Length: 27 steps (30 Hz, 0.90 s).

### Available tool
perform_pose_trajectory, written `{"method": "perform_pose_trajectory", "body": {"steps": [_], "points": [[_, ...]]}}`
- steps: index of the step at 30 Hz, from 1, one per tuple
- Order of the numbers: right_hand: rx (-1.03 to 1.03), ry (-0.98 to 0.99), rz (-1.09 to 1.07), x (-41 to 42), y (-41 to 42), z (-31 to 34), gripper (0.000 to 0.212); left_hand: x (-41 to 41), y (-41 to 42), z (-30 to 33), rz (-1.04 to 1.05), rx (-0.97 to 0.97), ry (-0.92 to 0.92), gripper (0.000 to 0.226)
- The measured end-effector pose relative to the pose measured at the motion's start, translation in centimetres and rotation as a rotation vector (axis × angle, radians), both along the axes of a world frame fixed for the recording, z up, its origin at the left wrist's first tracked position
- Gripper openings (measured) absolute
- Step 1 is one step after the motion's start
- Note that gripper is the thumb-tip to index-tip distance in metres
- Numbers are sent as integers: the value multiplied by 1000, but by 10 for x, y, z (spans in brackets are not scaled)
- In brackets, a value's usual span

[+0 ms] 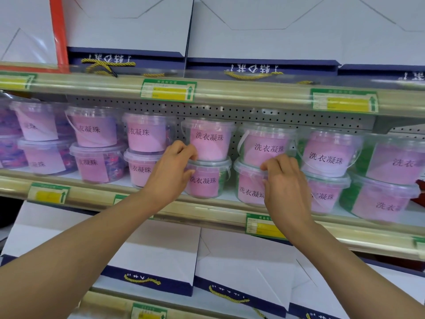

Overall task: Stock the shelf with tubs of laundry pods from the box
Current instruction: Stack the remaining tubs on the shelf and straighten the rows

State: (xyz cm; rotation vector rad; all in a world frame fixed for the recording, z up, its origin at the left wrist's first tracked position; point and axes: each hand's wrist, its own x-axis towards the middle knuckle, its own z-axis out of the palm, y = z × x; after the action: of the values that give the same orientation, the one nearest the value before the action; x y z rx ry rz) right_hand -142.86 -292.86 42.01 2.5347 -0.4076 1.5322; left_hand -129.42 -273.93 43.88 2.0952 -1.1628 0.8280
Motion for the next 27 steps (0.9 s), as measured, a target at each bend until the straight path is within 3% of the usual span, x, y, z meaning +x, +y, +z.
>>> {"method": "perform_pose_trajectory", "body": {"steps": [6,10,16,27], "points": [[6,-14,36,-1,0,-1,49,-6,-1,0,66,2,6,27],[62,-26,77,-18,-6,2,49,-24,-8,-5,165,-28,-108,41],[163,-91,-56,-67,-52,7,49,-53,-41,0,-26,70,-302,49],[70,17,-73,-80,-92,5,57,-58,-86,-2,-74,57,-209,31]]}}
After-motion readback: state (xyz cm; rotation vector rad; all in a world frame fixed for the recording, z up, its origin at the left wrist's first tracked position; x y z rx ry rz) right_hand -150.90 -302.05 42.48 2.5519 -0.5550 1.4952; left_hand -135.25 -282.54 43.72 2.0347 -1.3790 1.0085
